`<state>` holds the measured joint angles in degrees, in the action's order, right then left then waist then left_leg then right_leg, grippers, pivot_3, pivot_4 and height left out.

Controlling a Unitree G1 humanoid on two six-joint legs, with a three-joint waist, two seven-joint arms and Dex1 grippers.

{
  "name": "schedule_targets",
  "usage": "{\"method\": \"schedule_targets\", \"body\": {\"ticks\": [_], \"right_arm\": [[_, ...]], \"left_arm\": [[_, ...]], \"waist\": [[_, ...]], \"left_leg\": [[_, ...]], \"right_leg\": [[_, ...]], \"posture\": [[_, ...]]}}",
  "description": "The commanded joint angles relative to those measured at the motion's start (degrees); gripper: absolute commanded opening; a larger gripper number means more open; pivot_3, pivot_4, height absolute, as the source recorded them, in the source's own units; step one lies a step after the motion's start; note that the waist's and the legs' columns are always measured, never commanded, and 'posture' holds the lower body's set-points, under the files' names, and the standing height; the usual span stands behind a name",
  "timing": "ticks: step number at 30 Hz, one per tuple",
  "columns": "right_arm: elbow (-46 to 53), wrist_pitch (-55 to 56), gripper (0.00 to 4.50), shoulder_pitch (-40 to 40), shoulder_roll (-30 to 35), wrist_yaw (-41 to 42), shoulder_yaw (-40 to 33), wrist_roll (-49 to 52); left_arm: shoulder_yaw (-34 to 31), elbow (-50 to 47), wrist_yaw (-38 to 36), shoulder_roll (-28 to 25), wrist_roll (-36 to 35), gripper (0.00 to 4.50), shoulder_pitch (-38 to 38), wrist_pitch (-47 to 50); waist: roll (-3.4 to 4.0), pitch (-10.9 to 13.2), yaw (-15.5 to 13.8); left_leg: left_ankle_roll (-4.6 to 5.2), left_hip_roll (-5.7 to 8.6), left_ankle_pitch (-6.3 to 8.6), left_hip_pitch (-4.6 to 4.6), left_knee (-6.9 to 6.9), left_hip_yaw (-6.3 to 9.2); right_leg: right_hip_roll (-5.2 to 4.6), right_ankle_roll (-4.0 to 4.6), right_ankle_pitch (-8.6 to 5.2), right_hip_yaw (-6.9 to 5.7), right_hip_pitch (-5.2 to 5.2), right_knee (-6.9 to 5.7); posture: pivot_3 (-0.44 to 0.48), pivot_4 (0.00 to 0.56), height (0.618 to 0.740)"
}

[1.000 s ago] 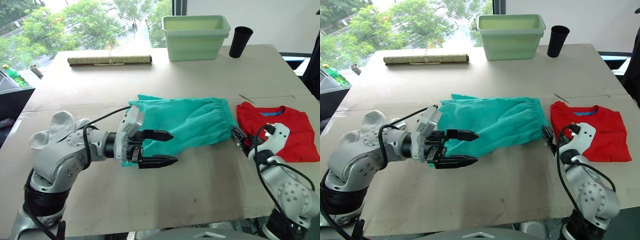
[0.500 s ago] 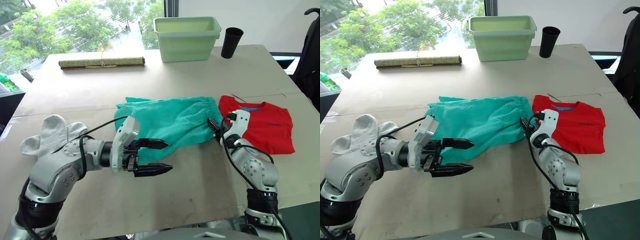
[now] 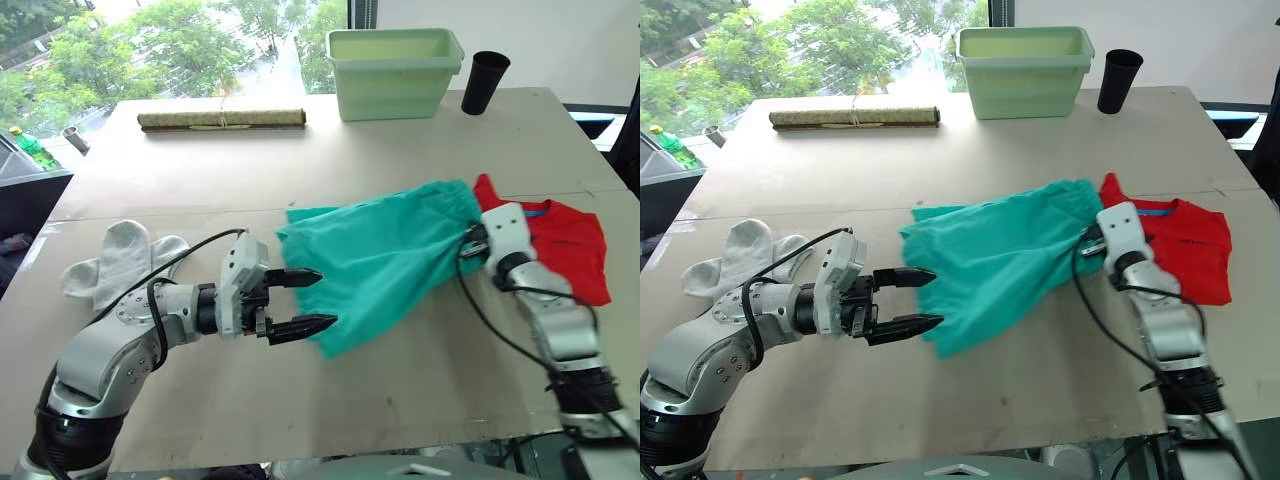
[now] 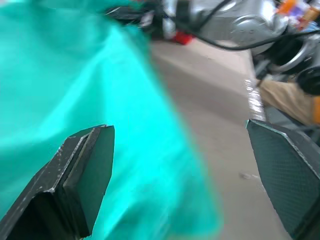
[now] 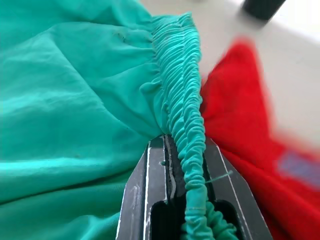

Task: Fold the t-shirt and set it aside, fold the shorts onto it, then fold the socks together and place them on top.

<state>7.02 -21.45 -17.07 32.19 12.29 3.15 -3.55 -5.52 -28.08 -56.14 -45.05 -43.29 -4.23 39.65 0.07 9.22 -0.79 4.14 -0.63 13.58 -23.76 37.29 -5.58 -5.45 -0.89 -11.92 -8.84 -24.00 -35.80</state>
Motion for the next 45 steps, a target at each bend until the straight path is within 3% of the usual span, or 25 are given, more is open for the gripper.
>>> {"method": "schedule_targets", "body": {"ticks": [1,7,12,22,24,27,30,33,40,45], "right_arm": [[6.91,6.19,0.06,-3.23,6.46,5.43,4.19,-7.64],[16.80,2.03,0.06,-9.80,3.98,14.17,11.92,-9.63],[21.54,-4.62,0.06,-6.78,1.92,21.04,17.12,-8.72],[15.35,-6.27,0.06,-1.27,2.66,20.20,9.42,-7.98],[17.94,-11.79,0.06,-0.50,-0.87,22.37,7.89,-2.23],[23.46,-20.66,1.17,-0.10,-5.90,25.75,6.14,7.17],[30.68,-30.04,2.71,-0.18,-8.38,27.88,3.20,16.29],[35.38,-37.18,3.98,-1.16,-9.55,26.66,-2.82,22.48],[40.99,-49.45,3.98,-2.49,-6.14,25.97,-21.81,35.43],[26.44,-47.21,3.98,-1.50,7.41,21.04,-23.77,26.92]], "left_arm": [[-0.15,-0.55,0.63,0.68,0.95,4.50,0.27,-1.77],[-0.20,0.61,-0.36,-0.82,4.23,4.50,1.32,-3.80],[-0.38,1.52,-0.67,-1.25,5.22,4.50,1.38,-4.40],[0.21,1.75,-0.46,-0.65,5.50,4.50,0.50,-4.32],[0.67,1.97,-0.49,-0.37,5.83,4.50,0.44,-4.59],[1.16,2.19,-0.69,0.03,5.80,4.50,0.12,-4.61],[1.35,2.50,-1.01,0.16,5.77,4.50,0.13,-4.75],[1.64,2.18,-2.06,0.34,4.93,4.50,0.30,-4.61],[2.26,1.50,-2.61,1.42,3.26,4.50,-1.60,-3.41],[3.39,1.33,-1.28,3.74,3.02,4.50,-3.21,-3.44]], "waist": [[-0.06,0.01,0.15],[-0.13,0.02,0.74],[-0.24,0.00,-0.36],[-0.32,-0.04,-0.21],[-0.34,-0.05,-0.10],[-0.32,-0.04,-0.03],[-0.30,-0.03,-0.01],[-0.30,-0.03,-0.19],[-0.25,0.00,-0.24],[-0.30,-0.03,-0.15]], "left_leg": [[0.00,0.00,0.00,0.02,-0.02,-0.01],[-0.11,-0.44,-0.05,0.04,-0.03,-0.04],[-0.07,-0.43,-0.02,-0.01,0.04,-0.02],[0.05,-0.20,0.05,-0.01,0.11,-0.02],[0.05,-0.21,0.05,-0.01,0.10,-0.01],[0.04,-0.29,0.05,0.01,0.06,0.01],[0.04,-0.32,0.06,0.00,0.06,0.01],[0.06,-0.31,0.07,0.00,0.08,0.03],[0.29,-0.27,0.21,-0.01,0.11,0.04],[0.23,-0.22,0.17,0.00,0.09,-0.02]], "right_leg": [[0.01,0.00,0.00,0.00,0.00,0.00],[0.42,-0.18,0.10,0.00,-0.04,0.00],[0.35,0.03,-0.03,-0.05,-0.05,0.06],[0.09,0.04,-0.02,-0.05,-0.02,0.06],[0.11,0.04,-0.02,-0.05,0.02,0.03],[0.20,-0.01,0.01,-0.05,0.02,0.02],[0.22,-0.15,0.09,-0.05,0.02,0.02],[0.20,0.04,-0.02,-0.05,0.02,0.03],[0.12,0.05,-0.02,-0.06,0.01,0.07],[0.12,0.05,-0.01,-0.05,0.03,0.05]], "posture": [[0.000,0.150,0.727],[0.000,0.150,0.727],[0.000,0.150,0.727],[0.000,0.150,0.727],[0.000,0.150,0.727],[0.000,0.150,0.727],[0.000,0.150,0.727],[0.000,0.150,0.727],[0.000,0.150,0.727],[0.000,0.150,0.727]]}}
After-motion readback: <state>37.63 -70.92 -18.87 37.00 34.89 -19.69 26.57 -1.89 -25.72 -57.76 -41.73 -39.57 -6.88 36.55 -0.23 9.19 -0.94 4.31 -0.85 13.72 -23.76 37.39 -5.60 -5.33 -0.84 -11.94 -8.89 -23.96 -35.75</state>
